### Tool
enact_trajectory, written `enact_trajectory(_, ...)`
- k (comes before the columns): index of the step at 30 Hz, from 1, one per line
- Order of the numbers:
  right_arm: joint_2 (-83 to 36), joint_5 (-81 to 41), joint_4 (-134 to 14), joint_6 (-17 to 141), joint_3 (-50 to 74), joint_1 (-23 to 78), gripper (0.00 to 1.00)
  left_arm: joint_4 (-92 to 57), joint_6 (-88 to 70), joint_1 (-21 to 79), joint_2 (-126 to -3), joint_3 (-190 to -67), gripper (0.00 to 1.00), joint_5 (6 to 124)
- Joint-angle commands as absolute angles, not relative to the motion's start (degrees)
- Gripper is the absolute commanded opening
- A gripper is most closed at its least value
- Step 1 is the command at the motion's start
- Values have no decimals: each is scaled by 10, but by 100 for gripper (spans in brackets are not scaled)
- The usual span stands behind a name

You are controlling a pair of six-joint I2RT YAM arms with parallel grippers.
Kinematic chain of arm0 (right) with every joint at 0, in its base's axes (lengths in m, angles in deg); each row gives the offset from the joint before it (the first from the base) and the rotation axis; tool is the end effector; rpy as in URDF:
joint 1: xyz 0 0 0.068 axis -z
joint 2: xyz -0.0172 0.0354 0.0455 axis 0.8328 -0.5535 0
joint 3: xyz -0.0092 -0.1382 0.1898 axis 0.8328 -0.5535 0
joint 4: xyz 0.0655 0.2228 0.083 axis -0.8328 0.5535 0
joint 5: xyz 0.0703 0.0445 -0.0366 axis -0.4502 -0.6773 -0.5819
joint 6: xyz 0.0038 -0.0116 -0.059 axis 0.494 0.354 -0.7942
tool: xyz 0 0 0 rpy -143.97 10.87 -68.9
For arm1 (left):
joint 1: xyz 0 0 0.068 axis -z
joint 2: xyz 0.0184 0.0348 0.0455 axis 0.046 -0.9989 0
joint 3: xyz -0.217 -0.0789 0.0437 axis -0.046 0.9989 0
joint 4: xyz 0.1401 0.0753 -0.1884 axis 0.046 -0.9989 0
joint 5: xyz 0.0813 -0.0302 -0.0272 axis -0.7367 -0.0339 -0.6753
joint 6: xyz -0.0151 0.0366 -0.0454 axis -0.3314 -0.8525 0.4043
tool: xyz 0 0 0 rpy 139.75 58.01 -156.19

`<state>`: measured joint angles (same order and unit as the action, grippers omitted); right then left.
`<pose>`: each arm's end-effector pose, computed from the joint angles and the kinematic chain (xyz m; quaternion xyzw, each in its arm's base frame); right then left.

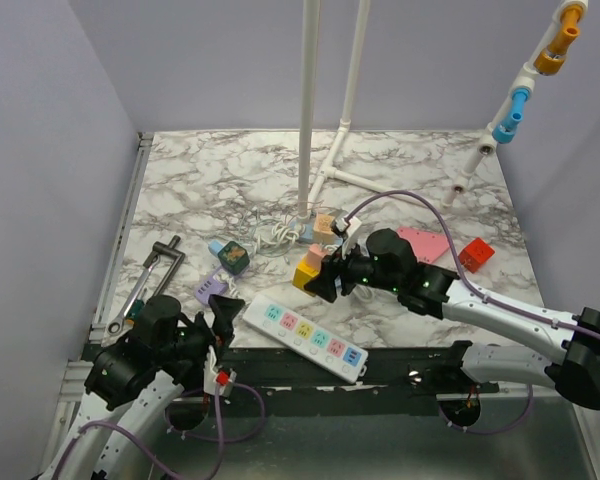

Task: Pull the plug off the socket
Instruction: Remove the plug from the socket.

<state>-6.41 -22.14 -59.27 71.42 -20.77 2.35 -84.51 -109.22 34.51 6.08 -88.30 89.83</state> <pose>0.1502 0.2198 0.2432 -0.3126 0.7678 0.3769 0.4133 0.0391 -0.0530 0.2230 0.8097 0.3167 -0.0231 0.4935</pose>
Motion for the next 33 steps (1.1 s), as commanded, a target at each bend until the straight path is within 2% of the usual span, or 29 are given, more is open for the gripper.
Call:
enact_trajectory(1,-62,-206,-577,686,-182,7,1,-669,-828,344,-37,-944,98,917)
enact_trajectory(3,-68,-190,-577,661,-178,-10,1,-634,-695,343,-146,-1025,98,906)
enact_trajectory(5,-74,-189,-573,637,-167,-24,1,-662,-608,341,-244,-1113,98,938)
enact_trajectory(8,-83,-189,-562,610,-143,-38,1,-728,-631,335,-313,-1177,98,1069)
enact_trajectory(11,-105,-182,-516,596,-95,-54,1,-701,-633,335,-312,-1163,99,1144)
enact_trajectory(14,-107,-175,-508,588,-86,-72,1,-634,-579,335,-304,-1141,98,1149)
enact_trajectory(18,-113,-154,-510,578,-88,-98,1,-633,-560,334,-321,-1147,98,1167)
enact_trajectory(33,-153,-64,-491,537,-31,-170,1,-612,-540,331,-351,-1116,97,1106)
